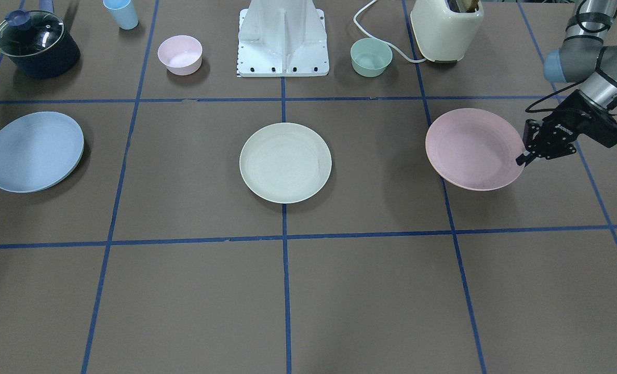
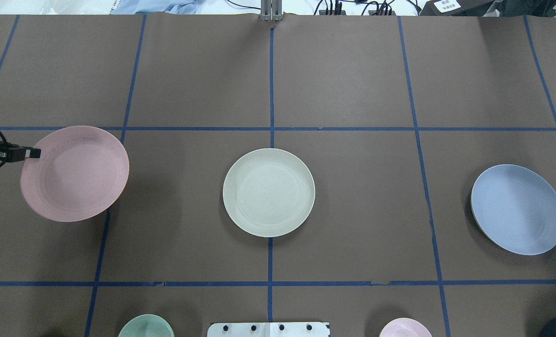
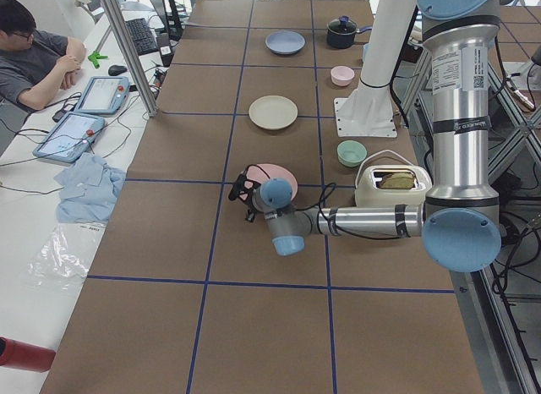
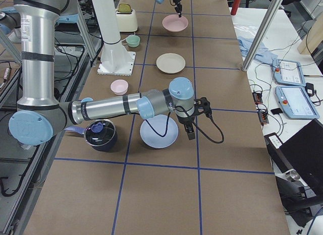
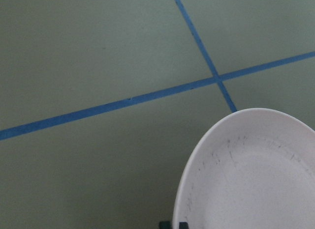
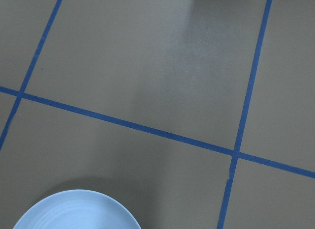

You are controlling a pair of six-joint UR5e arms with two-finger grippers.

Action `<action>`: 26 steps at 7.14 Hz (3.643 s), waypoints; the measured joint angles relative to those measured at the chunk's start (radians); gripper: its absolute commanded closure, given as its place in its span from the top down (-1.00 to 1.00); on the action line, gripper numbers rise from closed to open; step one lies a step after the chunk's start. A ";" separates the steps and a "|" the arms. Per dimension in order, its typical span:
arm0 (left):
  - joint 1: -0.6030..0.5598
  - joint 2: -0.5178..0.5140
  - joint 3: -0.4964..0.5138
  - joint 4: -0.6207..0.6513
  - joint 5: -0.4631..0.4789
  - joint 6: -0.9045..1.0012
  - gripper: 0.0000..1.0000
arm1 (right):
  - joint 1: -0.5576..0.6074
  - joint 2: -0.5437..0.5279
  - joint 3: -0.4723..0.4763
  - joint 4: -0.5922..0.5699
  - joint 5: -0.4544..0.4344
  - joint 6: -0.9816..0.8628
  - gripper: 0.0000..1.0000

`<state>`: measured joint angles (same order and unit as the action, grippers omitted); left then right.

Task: Stack three plates with pink and blue
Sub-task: 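Carry the pink plate with the left gripper onto the cream plate, then open the left gripper and withdraw the left arm from the stack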

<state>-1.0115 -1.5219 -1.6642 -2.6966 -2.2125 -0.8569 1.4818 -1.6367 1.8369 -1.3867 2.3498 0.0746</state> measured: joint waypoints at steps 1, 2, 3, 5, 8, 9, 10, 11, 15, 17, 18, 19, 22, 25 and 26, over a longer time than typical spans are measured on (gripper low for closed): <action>0.022 -0.059 -0.073 0.101 0.004 -0.082 -1.00 | 0.000 0.000 0.000 0.000 0.000 0.000 1.00; 0.080 -0.125 -0.103 0.150 0.028 -0.173 -1.00 | 0.000 0.000 -0.001 0.000 0.000 0.001 1.00; 0.166 -0.200 -0.107 0.185 0.089 -0.265 -1.00 | 0.000 0.000 -0.001 0.000 0.000 0.001 1.00; 0.337 -0.343 -0.095 0.280 0.258 -0.414 -1.00 | 0.000 0.000 -0.001 0.000 0.000 0.000 1.00; 0.457 -0.491 0.004 0.348 0.398 -0.499 -1.00 | 0.000 0.000 -0.001 0.000 0.000 0.001 1.00; 0.474 -0.500 0.019 0.351 0.420 -0.503 -1.00 | 0.000 0.000 -0.001 0.000 0.000 0.001 1.00; 0.488 -0.499 0.024 0.352 0.438 -0.504 -1.00 | 0.000 0.000 -0.001 0.000 0.000 0.002 1.00; 0.496 -0.498 0.023 0.353 0.451 -0.503 -1.00 | 0.000 0.000 -0.001 0.000 0.000 0.002 1.00; 0.543 -0.493 0.024 0.353 0.506 -0.495 -0.84 | 0.000 0.001 -0.001 0.000 -0.001 0.002 1.00; 0.547 -0.488 0.025 0.353 0.508 -0.494 0.99 | 0.000 0.001 -0.002 0.000 -0.001 0.002 1.00; 0.548 -0.479 0.024 0.352 0.508 -0.490 1.00 | 0.000 0.001 -0.002 0.000 -0.001 0.002 1.00; 0.547 -0.470 0.019 0.352 0.507 -0.475 1.00 | 0.000 0.001 -0.002 0.000 0.000 0.002 1.00; 0.487 -0.422 -0.053 0.368 0.430 -0.342 1.00 | -0.008 -0.007 -0.001 0.009 0.001 0.036 1.00; 0.287 -0.332 -0.215 0.576 0.212 -0.063 1.00 | -0.132 -0.123 0.001 0.303 -0.059 0.344 0.99; 0.225 -0.304 -0.276 0.684 0.189 0.072 1.00 | -0.202 -0.184 0.001 0.435 -0.114 0.463 0.99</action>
<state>-0.7862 -1.8259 -1.9397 -2.0129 -2.0240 -0.7845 1.2795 -1.8208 1.8375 -0.9522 2.2355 0.5379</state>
